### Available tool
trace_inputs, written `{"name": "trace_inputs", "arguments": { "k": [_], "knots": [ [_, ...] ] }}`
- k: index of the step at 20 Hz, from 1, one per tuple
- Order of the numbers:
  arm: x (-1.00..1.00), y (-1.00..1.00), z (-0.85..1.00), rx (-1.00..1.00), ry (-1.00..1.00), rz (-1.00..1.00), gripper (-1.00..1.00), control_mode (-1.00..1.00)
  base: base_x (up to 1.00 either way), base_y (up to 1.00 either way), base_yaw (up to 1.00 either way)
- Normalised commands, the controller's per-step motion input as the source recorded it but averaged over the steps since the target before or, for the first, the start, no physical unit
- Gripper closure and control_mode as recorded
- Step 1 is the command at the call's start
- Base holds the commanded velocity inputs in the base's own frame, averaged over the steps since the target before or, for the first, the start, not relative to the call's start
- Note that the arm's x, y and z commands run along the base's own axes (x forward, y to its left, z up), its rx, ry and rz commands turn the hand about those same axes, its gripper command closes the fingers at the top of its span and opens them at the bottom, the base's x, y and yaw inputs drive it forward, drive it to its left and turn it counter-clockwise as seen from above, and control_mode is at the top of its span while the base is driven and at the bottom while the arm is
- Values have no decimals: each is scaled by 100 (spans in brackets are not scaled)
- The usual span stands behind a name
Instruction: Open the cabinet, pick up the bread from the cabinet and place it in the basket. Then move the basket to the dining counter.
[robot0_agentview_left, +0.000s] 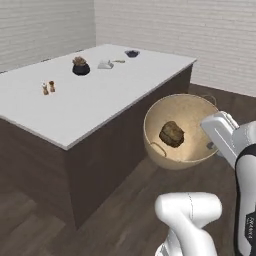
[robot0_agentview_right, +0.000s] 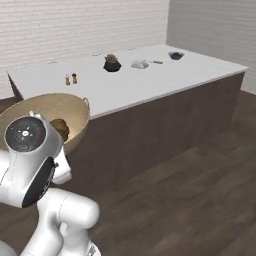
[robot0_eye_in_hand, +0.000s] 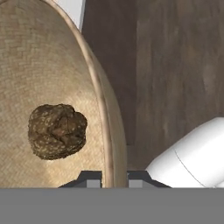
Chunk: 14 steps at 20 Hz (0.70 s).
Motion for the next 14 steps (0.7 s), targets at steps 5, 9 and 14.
{"name": "trace_inputs", "arguments": {
  "k": [5, 9, 14],
  "knots": [
    [0, 0, 0, 0, 0, 0, 100, 100, 100, -9, 45],
    [0, 0, 0, 0, 0, 0, 100, 100, 100, -13, 47],
    [0, 0, 0, 0, 0, 0, 100, 100, 94, -30, 38]
  ]
}}
